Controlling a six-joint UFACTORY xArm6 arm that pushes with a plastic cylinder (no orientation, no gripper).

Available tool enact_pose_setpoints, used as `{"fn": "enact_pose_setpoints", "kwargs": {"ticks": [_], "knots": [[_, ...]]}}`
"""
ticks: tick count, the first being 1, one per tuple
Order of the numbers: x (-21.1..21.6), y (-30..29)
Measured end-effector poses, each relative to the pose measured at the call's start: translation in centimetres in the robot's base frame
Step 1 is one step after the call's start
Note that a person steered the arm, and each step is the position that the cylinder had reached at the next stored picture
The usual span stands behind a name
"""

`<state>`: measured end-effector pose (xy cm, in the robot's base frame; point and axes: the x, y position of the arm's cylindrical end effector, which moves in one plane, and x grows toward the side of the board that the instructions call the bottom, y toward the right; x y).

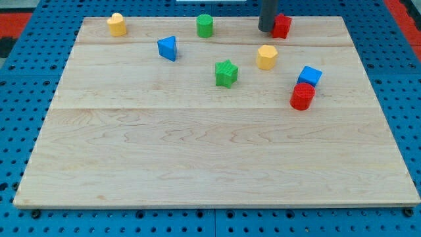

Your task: Push the hexagon into the blue cube

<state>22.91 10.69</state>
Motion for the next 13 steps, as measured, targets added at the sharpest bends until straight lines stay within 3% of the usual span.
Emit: {"fn": "enact_pose_setpoints", "kwargs": {"ticks": [1,7,9,11,12,13], "knots": [[0.2,-2.2],[2.3,-2.0],[6.7,-2.0],[7.2,-8.1],[6.2,-5.5],[7.6,1.3]]}}
